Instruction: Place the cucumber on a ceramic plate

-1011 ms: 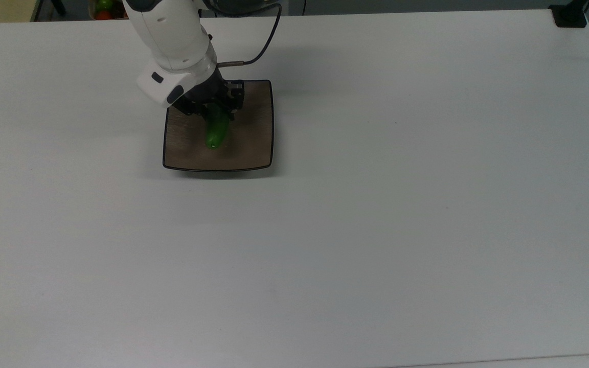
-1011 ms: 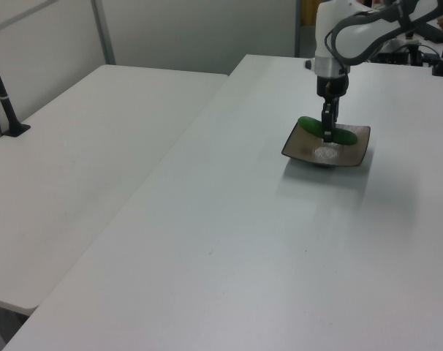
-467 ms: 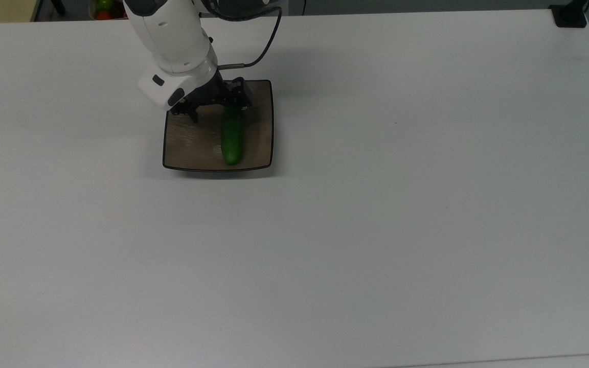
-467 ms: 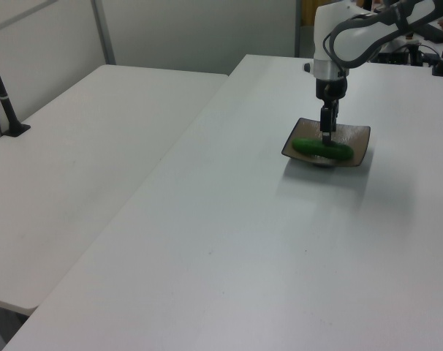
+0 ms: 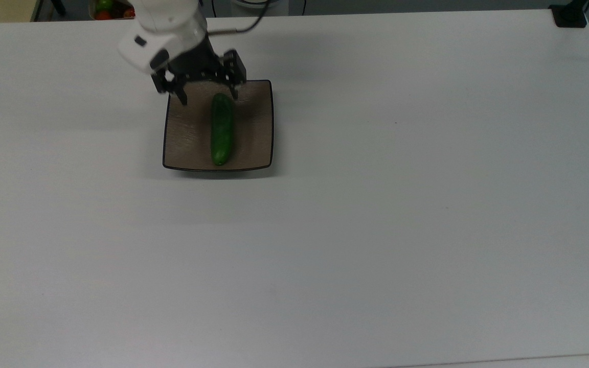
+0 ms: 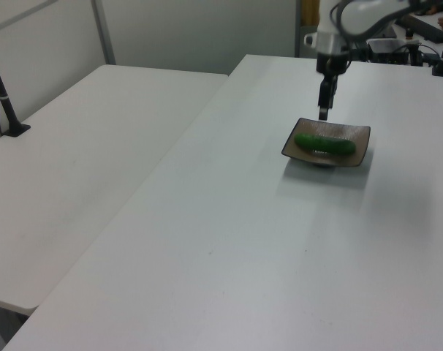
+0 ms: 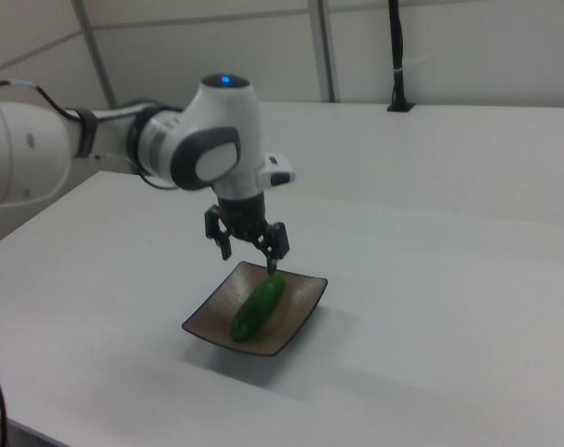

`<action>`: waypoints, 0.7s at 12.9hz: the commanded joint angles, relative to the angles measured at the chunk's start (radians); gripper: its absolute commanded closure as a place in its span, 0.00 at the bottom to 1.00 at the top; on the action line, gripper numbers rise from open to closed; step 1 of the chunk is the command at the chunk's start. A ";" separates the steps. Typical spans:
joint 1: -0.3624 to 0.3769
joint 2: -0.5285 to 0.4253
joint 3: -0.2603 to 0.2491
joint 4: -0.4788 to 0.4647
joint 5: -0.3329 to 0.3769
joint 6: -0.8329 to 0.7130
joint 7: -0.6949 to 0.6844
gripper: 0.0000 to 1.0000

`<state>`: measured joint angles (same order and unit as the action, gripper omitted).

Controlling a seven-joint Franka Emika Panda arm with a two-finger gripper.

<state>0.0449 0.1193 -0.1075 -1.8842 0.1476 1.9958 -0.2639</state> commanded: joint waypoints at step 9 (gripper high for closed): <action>0.039 -0.127 0.127 0.191 -0.169 -0.281 0.408 0.00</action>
<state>0.0837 -0.0114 -0.0337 -1.6926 0.0453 1.7348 0.0654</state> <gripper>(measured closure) 0.000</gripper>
